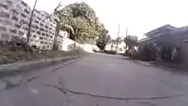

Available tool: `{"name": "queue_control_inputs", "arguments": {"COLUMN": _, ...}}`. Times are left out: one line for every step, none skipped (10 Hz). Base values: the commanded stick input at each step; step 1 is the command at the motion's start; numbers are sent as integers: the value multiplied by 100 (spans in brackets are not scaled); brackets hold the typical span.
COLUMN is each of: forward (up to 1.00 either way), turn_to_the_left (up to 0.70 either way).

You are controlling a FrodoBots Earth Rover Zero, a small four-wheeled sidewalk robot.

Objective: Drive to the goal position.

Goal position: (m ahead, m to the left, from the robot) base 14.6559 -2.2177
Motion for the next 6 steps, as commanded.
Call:
{"name": "queue_control_inputs", "arguments": {"forward": 100, "turn_to_the_left": -40}}
{"name": "queue_control_inputs", "arguments": {"forward": 100, "turn_to_the_left": -25}}
{"name": "queue_control_inputs", "arguments": {"forward": 100, "turn_to_the_left": 0}}
{"name": "queue_control_inputs", "arguments": {"forward": 100, "turn_to_the_left": 0}}
{"name": "queue_control_inputs", "arguments": {"forward": 100, "turn_to_the_left": 0}}
{"name": "queue_control_inputs", "arguments": {"forward": 100, "turn_to_the_left": 0}}
